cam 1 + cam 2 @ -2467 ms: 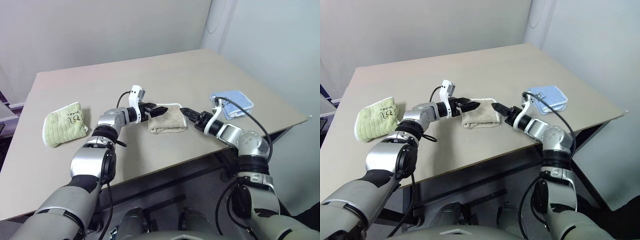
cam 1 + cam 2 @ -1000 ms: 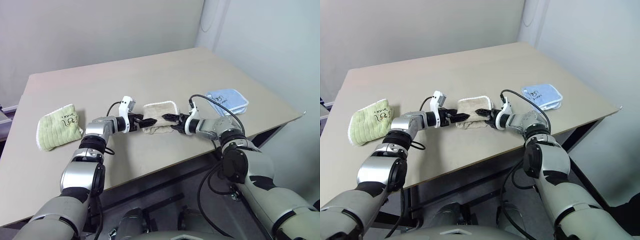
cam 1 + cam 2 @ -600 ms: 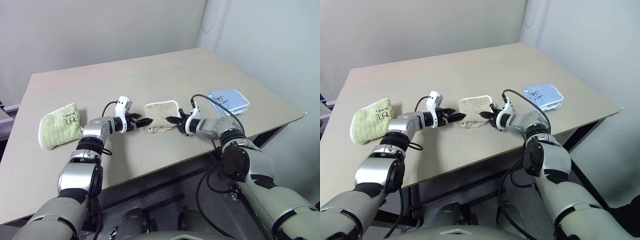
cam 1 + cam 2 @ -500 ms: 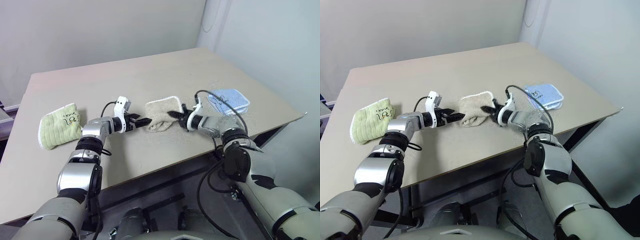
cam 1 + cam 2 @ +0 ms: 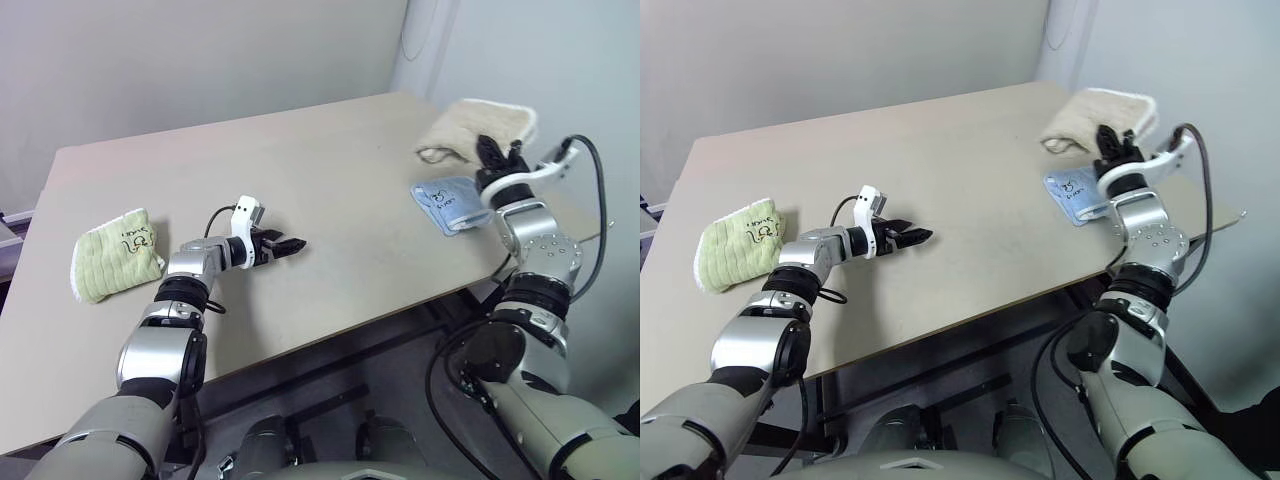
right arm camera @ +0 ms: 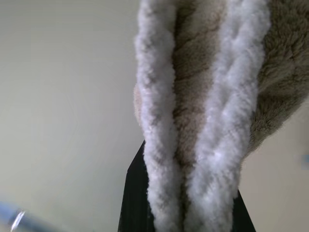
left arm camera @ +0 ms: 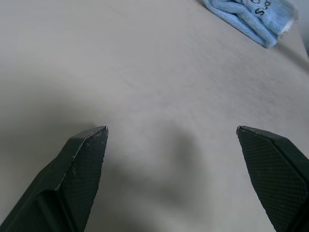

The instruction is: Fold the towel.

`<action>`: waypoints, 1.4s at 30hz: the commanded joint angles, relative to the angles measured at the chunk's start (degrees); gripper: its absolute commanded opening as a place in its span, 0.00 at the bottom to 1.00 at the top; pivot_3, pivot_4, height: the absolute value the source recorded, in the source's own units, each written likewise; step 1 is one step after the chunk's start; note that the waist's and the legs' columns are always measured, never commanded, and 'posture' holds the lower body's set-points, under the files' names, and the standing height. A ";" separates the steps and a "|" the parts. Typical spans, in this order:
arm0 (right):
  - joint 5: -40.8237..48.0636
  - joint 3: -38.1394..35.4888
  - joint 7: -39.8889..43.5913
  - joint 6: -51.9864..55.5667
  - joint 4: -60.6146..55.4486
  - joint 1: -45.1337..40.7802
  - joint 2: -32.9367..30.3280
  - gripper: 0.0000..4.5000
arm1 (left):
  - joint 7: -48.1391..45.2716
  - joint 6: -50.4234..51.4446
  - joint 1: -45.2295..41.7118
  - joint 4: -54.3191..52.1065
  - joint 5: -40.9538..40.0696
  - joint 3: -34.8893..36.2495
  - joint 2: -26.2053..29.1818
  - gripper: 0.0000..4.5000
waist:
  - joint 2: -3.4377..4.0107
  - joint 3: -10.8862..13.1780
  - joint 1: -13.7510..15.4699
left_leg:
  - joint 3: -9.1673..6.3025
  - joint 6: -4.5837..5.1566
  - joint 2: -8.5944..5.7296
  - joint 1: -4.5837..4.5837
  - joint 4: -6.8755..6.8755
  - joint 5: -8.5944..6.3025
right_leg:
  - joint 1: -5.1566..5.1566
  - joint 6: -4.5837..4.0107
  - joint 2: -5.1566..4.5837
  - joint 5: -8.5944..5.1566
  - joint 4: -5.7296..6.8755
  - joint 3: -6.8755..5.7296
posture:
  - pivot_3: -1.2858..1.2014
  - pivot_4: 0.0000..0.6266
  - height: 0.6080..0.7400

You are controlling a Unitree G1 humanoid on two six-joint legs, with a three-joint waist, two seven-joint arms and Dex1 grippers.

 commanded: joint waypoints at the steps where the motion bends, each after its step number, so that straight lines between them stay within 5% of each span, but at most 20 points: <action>1: -0.19 -0.93 2.70 -6.56 10.74 -2.60 -3.40 0.01 | 0.26 -1.18 -0.22 -1.37 -0.12 0.38 0.20 1.00 | 0.01 0.00 -0.12 | 0.00 0.01 0.00 0.02 0.01 0.00 | 0.01 0.00 0.00 0.00 0.00 0.00 | 0.52 0.00 0.85; 13: -3.12 -0.26 6.06 -20.43 34.00 -13.55 -9.69 0.01 | 1.54 0.87 4.66 -7.24 -1.02 0.68 0.81 1.00 | 0.13 0.08 -0.10 | -0.06 0.04 0.03 0.09 0.25 0.01 | 0.16 0.00 0.00 0.00 0.06 0.01 | 0.52 0.00 0.85; 22: -5.63 1.08 1.89 -22.14 38.73 -14.37 -6.49 0.01 | 3.08 2.14 6.47 -10.73 -1.71 0.94 1.35 1.00 | 0.13 0.08 -0.14 | -0.12 0.05 0.09 0.09 0.46 -0.01 | 0.26 -0.13 -0.02 -0.04 0.06 -0.02 | 0.52 0.00 0.85; 35: -5.37 -1.52 -8.86 -23.90 39.21 -9.63 -4.67 1.00 | 3.78 2.68 6.38 -11.48 -2.36 1.33 2.35 1.00 | 0.13 0.08 0.08 | -0.12 0.07 0.18 0.05 0.66 -0.04 | 0.31 -0.13 0.02 0.05 0.08 -0.11 | 0.52 0.00 0.85; 42: -2.90 -3.20 -7.43 -22.73 36.69 -10.48 -6.99 1.00 | 3.55 2.68 6.24 -11.12 -2.48 1.08 1.67 1.00 | 0.13 0.08 0.04 | -0.12 0.07 0.18 0.05 0.65 -0.04 | 0.33 -0.13 -0.01 0.08 0.03 -0.13 | 0.52 0.00 0.85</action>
